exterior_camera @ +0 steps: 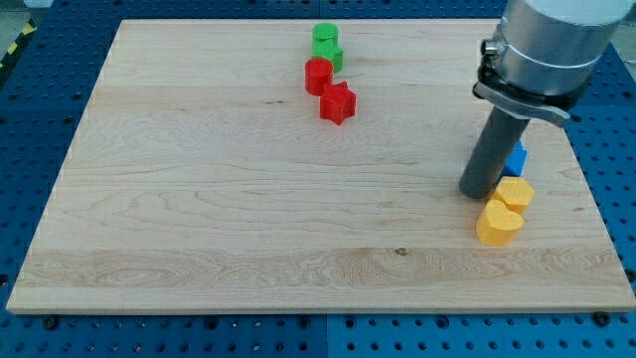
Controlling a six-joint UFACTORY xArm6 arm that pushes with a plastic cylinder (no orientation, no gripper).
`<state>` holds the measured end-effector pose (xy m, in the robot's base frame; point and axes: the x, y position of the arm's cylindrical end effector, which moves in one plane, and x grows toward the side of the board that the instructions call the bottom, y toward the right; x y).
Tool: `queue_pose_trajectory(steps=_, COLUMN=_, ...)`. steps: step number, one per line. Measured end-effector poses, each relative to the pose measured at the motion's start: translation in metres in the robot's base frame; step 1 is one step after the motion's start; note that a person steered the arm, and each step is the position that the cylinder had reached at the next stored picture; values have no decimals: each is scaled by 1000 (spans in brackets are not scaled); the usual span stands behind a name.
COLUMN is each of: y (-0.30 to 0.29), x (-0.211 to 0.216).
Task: Move the yellow heart bottom right to the yellow hexagon
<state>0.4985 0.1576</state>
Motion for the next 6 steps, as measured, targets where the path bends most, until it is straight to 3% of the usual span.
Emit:
queue_pose_trajectory(steps=1, y=-20, x=12)
queue_pose_trajectory(steps=6, y=6, x=49)
